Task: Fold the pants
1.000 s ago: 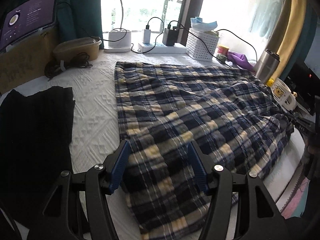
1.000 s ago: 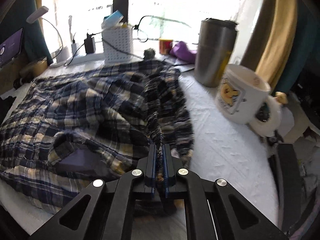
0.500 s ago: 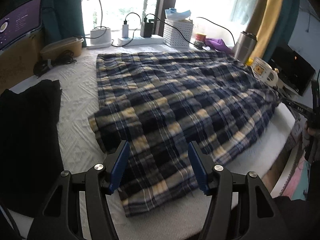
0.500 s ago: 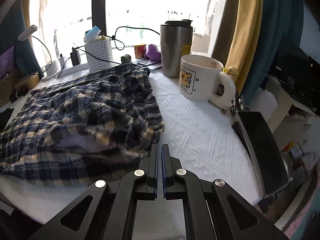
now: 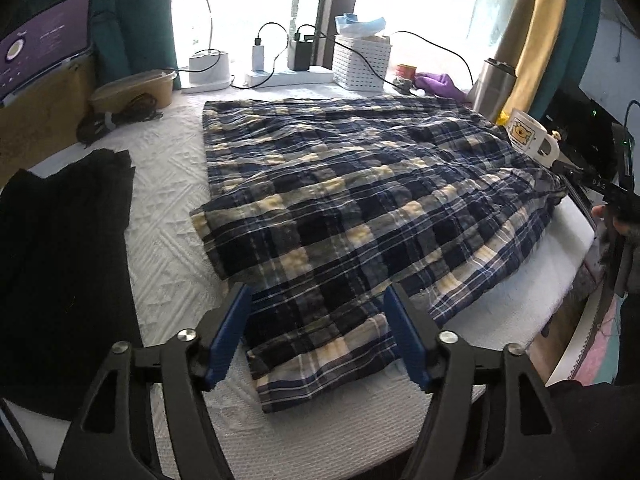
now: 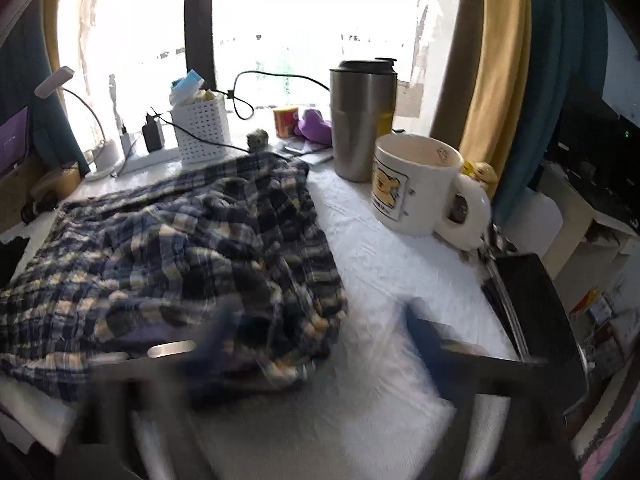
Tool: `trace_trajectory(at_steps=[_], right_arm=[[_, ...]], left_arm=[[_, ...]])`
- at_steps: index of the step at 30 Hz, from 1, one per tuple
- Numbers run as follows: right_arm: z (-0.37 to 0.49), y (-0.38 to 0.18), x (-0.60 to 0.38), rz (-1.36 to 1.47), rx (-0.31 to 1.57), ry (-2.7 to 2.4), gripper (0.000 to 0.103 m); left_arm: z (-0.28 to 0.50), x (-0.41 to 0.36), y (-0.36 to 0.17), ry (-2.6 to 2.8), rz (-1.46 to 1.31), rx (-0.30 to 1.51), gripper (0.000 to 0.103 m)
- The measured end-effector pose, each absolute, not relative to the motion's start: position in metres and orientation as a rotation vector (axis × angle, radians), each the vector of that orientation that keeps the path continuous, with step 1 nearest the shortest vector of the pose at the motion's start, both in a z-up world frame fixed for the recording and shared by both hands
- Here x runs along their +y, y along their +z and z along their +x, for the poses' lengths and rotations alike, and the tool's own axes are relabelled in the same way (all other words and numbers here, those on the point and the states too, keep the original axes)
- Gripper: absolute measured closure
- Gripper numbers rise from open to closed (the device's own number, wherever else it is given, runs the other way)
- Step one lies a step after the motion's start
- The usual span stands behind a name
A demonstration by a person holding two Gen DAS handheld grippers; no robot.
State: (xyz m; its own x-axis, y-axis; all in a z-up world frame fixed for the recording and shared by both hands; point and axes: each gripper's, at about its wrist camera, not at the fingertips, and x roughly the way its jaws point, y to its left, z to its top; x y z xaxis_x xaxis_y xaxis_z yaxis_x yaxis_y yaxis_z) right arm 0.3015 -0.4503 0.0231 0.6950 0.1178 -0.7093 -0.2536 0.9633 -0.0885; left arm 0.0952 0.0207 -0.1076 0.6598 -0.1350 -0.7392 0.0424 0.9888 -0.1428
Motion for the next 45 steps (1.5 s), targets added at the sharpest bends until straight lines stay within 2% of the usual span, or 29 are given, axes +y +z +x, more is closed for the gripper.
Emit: trace_trajectory(at_steps=[2, 3, 5, 7, 8, 12, 13, 14, 15, 16, 17, 19, 21, 27, 35, 45], right_arm=[[0.304, 0.025, -0.447, -0.192, 0.748, 0.217, 0.012], [0.305, 0.025, -0.445, -0.208, 0.742, 0.217, 0.018], [0.312, 0.021, -0.440, -0.232, 0.762, 0.238, 0.049], [0.320, 0.012, -0.438, -0.241, 0.801, 0.254, 0.063], [0.322, 0.008, -0.438, -0.243, 0.816, 0.259, 0.068], [0.327, -0.007, -0.437, -0.267, 0.869, 0.279, 0.069], [0.326, -0.010, -0.436, -0.271, 0.882, 0.290, 0.076], [0.324, -0.012, -0.435, -0.281, 0.890, 0.297, 0.089], [0.323, -0.014, -0.434, -0.288, 0.890, 0.298, 0.093], [0.320, -0.014, -0.433, -0.295, 0.886, 0.298, 0.096], [0.317, -0.010, -0.433, -0.294, 0.871, 0.295, 0.098], [0.309, 0.001, -0.432, -0.294, 0.837, 0.287, 0.099], [0.303, 0.013, -0.432, -0.293, 0.808, 0.280, 0.099], [0.280, 0.050, -0.435, -0.286, 0.728, 0.254, 0.099], [0.251, 0.069, -0.454, -0.225, 0.718, 0.234, 0.099], [0.238, 0.009, -0.492, -0.162, 0.889, 0.168, 0.099]], left_arm=[[0.095, 0.023, -0.110, -0.092, -0.129, 0.847, 0.034], [0.095, 0.024, -0.111, -0.089, -0.136, 0.848, 0.034], [0.095, 0.026, -0.113, -0.085, -0.147, 0.849, 0.034], [0.095, 0.028, -0.115, -0.079, -0.153, 0.855, 0.034], [0.095, 0.029, -0.116, -0.079, -0.155, 0.856, 0.034], [0.095, 0.033, -0.121, -0.087, -0.192, 0.867, 0.034], [0.095, 0.033, -0.122, -0.087, -0.199, 0.864, 0.034], [0.095, 0.031, -0.124, -0.076, -0.194, 0.860, 0.034], [0.095, 0.028, -0.124, -0.067, -0.178, 0.856, 0.034], [0.094, 0.025, -0.124, -0.065, -0.158, 0.853, 0.037], [0.093, 0.022, -0.123, -0.072, -0.139, 0.844, 0.062], [0.094, 0.019, -0.122, -0.084, -0.119, 0.850, 0.096], [0.091, 0.018, -0.118, -0.104, -0.113, 0.837, 0.100], [0.072, 0.029, -0.085, -0.137, -0.144, 0.745, 0.102], [0.047, 0.050, -0.062, -0.173, -0.199, 0.703, 0.102], [0.042, 0.061, -0.101, -0.105, -0.149, 0.843, 0.102]])
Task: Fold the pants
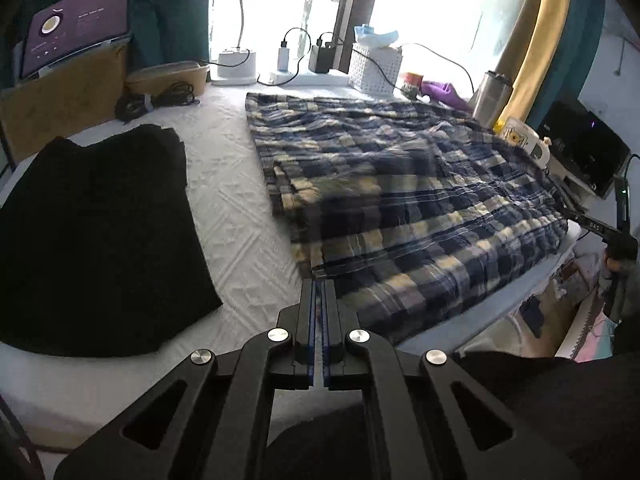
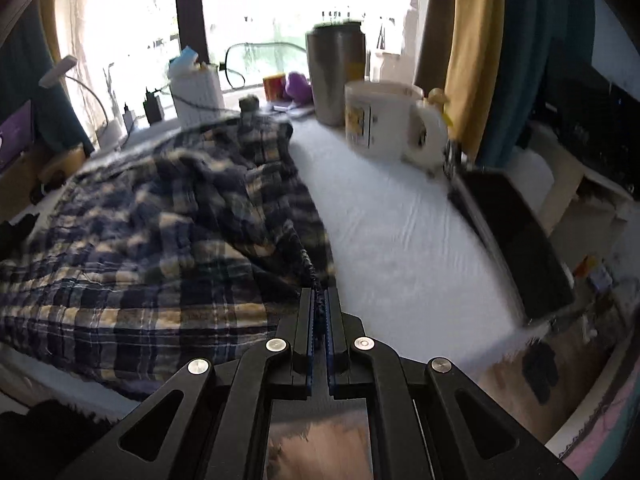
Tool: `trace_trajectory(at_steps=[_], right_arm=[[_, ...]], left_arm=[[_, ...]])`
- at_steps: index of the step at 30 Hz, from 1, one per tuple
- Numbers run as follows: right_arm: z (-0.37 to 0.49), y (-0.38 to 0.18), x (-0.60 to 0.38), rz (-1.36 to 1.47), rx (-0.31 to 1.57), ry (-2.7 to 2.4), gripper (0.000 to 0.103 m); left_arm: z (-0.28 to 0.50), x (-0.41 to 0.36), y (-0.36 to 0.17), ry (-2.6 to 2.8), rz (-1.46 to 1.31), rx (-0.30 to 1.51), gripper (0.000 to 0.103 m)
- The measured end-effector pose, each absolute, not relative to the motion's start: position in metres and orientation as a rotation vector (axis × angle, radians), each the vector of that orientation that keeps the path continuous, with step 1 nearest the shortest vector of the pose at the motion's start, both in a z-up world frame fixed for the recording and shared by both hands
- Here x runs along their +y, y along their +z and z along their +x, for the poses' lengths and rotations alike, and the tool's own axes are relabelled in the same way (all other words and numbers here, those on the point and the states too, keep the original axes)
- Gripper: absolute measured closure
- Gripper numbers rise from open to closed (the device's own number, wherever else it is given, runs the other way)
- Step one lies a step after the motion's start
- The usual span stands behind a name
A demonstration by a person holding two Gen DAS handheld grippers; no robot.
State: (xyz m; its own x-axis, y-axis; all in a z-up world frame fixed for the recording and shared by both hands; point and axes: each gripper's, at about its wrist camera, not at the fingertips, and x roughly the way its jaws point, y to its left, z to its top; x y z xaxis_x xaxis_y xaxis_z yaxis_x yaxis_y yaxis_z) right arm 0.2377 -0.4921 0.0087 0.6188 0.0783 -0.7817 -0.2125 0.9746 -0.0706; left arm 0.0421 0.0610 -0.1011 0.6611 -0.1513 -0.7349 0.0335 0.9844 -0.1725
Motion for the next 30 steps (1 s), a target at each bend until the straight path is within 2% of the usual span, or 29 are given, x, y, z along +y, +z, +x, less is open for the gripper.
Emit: trace_trajectory(at_steps=[6, 7, 9, 10, 11, 13, 19, 21, 23, 25, 28, 30], right_arm=[[0.233, 0.018, -0.488, -0.222, 0.865, 0.147, 0.095], [0.231, 0.023, -0.488, -0.236, 0.850, 0.137, 0.094], [0.227, 0.029, -0.490, -0.238, 0.830, 0.130, 0.091], [0.225, 0.032, -0.493, -0.236, 0.824, 0.123, 0.079], [0.224, 0.034, -0.495, -0.236, 0.820, 0.118, 0.048], [0.220, 0.036, -0.500, -0.232, 0.809, 0.108, 0.012], [0.213, 0.034, -0.511, -0.220, 0.803, 0.093, 0.012], [0.213, 0.032, -0.513, -0.224, 0.808, 0.093, 0.012], [0.213, 0.030, -0.514, -0.224, 0.810, 0.092, 0.012], [0.213, 0.029, -0.516, -0.217, 0.812, 0.093, 0.012], [0.212, 0.027, -0.515, -0.210, 0.815, 0.100, 0.012], [0.211, 0.026, -0.514, -0.208, 0.817, 0.103, 0.012]], left_arm=[[0.034, 0.038, -0.078, -0.214, -0.106, 0.762, 0.100], [0.033, 0.031, -0.077, -0.238, -0.088, 0.752, 0.095], [0.036, 0.020, -0.079, -0.291, -0.055, 0.760, 0.071], [0.038, 0.013, -0.082, -0.317, -0.039, 0.772, 0.054], [0.040, 0.008, -0.087, -0.332, -0.022, 0.786, 0.050], [0.045, -0.001, -0.095, -0.336, 0.015, 0.806, 0.050], [0.047, -0.014, -0.108, -0.346, 0.153, 0.851, 0.050], [0.044, -0.015, -0.111, -0.365, 0.197, 0.865, 0.045], [0.044, -0.014, -0.118, -0.362, 0.240, 0.884, 0.035], [0.045, -0.013, -0.123, -0.343, 0.278, 0.896, 0.034], [0.047, -0.012, -0.124, -0.329, 0.303, 0.880, 0.026], [0.050, -0.013, -0.124, -0.328, 0.323, 0.868, 0.026]])
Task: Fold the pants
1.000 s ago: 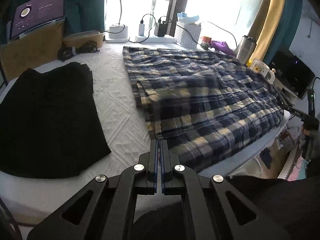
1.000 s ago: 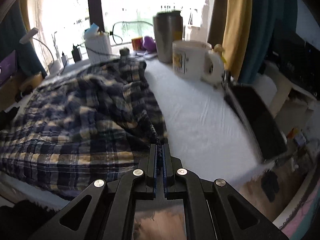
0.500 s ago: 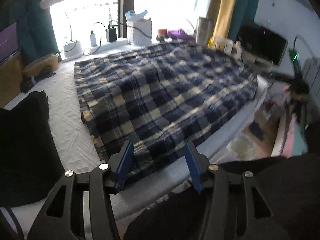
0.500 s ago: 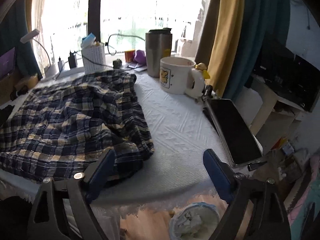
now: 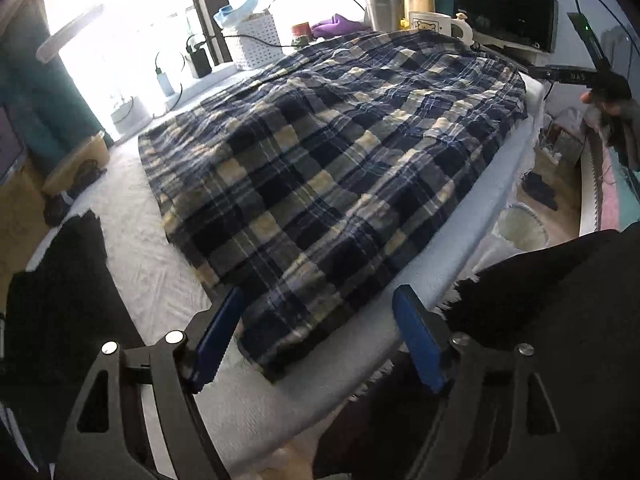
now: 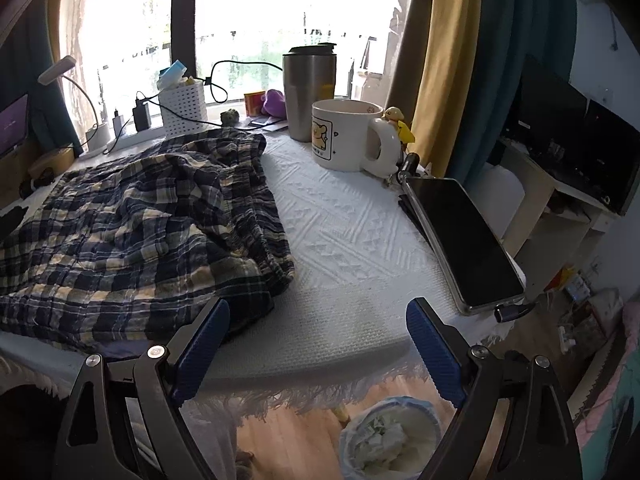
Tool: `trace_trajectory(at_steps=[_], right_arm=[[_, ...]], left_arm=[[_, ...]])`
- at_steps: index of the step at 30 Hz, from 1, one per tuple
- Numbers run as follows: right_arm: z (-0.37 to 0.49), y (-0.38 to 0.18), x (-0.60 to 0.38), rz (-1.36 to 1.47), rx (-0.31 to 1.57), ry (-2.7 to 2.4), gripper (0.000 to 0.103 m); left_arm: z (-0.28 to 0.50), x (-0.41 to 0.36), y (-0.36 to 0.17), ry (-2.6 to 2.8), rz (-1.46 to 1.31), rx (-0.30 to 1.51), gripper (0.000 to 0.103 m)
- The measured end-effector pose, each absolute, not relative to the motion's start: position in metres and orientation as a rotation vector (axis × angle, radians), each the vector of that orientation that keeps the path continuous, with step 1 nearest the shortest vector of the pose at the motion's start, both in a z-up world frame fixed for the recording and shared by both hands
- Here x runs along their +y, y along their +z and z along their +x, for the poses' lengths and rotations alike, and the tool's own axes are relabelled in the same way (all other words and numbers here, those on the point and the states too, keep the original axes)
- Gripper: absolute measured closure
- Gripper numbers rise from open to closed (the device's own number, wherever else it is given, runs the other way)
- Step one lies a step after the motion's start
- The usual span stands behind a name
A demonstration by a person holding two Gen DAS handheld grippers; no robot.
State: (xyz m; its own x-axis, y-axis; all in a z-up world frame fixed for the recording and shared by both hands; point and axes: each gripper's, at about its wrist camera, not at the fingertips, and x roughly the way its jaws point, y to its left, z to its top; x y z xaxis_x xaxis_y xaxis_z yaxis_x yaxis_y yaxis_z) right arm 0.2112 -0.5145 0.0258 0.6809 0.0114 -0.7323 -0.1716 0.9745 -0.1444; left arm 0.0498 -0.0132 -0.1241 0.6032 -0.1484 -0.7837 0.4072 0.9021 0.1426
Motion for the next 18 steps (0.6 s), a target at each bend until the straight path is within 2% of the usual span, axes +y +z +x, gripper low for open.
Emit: trace_trajectory(at_steps=[4, 5, 6, 8, 9, 10, 18], right_arm=[[0.212, 0.024, -0.514, -0.205, 0.814, 0.108, 0.012], [0.212, 0.024, -0.513, -0.208, 0.811, 0.110, 0.012], [0.211, 0.024, -0.512, -0.213, 0.809, 0.111, 0.012], [0.210, 0.024, -0.512, -0.225, 0.806, 0.105, 0.012], [0.209, 0.024, -0.513, -0.242, 0.803, 0.095, 0.012], [0.209, 0.024, -0.513, -0.255, 0.801, 0.087, 0.012], [0.192, 0.016, -0.496, -0.441, 0.753, 0.116, 0.012]], left_arm=[[0.063, -0.020, -0.125, -0.290, 0.359, 0.826, 0.026], [0.065, -0.022, -0.125, -0.290, 0.360, 0.817, 0.032], [0.066, -0.024, -0.125, -0.303, 0.362, 0.805, 0.041], [0.067, -0.030, -0.124, -0.349, 0.357, 0.811, 0.087], [0.066, -0.033, -0.123, -0.341, 0.373, 0.804, 0.097], [0.064, -0.034, -0.122, -0.336, 0.379, 0.797, 0.102], [0.052, 0.003, -0.068, -0.293, 0.151, 0.702, 0.102]])
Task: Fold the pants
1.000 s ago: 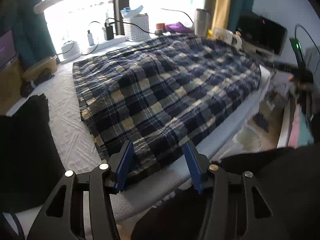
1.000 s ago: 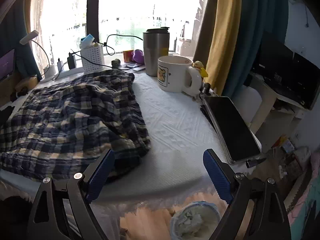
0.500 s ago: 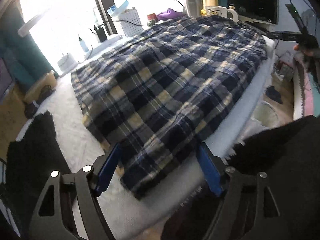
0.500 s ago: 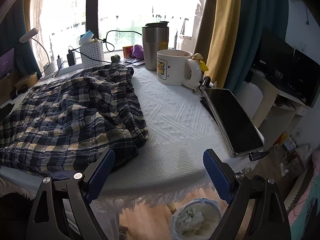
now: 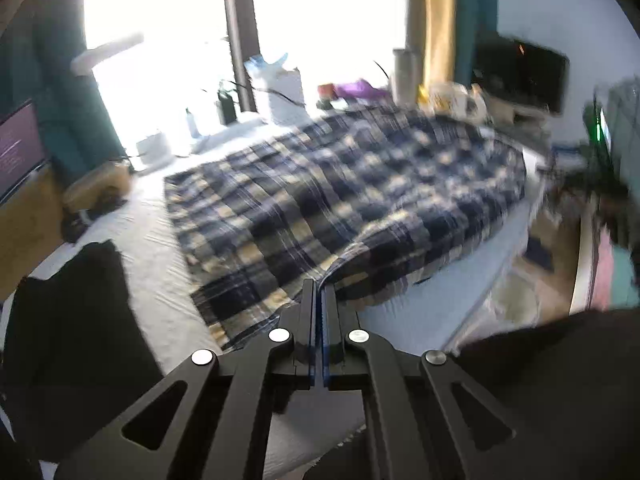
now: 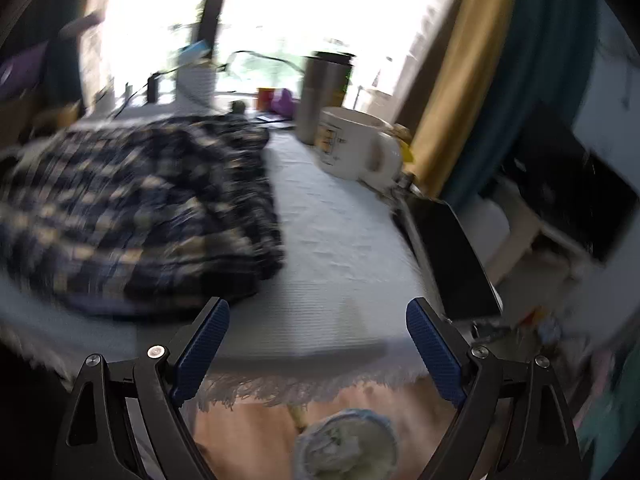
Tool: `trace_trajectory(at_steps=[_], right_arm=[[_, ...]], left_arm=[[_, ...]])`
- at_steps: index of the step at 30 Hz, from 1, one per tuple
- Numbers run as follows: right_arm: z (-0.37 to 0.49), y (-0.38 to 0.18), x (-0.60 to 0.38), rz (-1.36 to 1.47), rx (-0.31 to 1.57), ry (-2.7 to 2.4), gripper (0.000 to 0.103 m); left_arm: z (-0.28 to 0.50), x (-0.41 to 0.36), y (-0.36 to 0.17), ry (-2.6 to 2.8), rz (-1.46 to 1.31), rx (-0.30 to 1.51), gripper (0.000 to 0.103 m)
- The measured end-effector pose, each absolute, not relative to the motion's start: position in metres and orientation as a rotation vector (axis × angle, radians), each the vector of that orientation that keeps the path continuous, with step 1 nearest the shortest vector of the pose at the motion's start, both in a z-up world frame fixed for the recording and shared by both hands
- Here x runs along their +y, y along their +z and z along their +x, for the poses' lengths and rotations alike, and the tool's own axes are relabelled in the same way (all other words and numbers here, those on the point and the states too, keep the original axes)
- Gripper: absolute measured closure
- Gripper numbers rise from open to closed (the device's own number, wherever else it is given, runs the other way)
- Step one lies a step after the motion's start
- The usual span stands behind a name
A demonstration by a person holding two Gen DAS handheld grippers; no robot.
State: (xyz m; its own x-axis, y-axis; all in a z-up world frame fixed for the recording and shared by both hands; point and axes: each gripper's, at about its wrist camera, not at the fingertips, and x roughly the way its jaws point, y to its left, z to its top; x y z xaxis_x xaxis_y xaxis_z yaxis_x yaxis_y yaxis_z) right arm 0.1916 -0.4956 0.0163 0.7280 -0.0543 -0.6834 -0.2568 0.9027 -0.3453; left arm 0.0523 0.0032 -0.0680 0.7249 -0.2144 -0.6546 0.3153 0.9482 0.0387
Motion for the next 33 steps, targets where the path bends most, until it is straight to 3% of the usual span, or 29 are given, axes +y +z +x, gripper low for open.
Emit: trace_trajectory(at_steps=[7, 15, 16, 17, 19, 20, 33], right_arm=[[0.178, -0.017, -0.438, -0.730, 0.660, 0.187, 0.012], [0.199, -0.026, -0.418, -0.751, 0.594, 0.302, 0.013], [0.204, -0.026, -0.420, -0.721, 0.604, 0.321, 0.028], [0.209, -0.026, -0.421, -0.699, 0.619, 0.337, 0.060], [0.214, -0.028, -0.422, -0.674, 0.644, 0.338, 0.086], [0.214, -0.027, -0.422, -0.663, 0.641, 0.347, 0.092], [0.202, 0.068, -0.450, -0.327, 0.493, 0.308, 0.097]], left_arm=[[0.058, 0.021, -0.037, -0.271, 0.019, 0.646, 0.103], [0.061, 0.026, -0.021, -0.240, -0.025, 0.597, 0.103], [0.060, 0.026, -0.020, -0.240, -0.027, 0.594, 0.103], [0.058, 0.025, -0.018, -0.239, -0.027, 0.589, 0.103], [0.055, 0.026, -0.013, -0.236, -0.029, 0.580, 0.103], [0.052, 0.026, -0.010, -0.236, -0.032, 0.571, 0.103], [0.018, 0.016, 0.044, -0.291, -0.035, 0.431, 0.103]])
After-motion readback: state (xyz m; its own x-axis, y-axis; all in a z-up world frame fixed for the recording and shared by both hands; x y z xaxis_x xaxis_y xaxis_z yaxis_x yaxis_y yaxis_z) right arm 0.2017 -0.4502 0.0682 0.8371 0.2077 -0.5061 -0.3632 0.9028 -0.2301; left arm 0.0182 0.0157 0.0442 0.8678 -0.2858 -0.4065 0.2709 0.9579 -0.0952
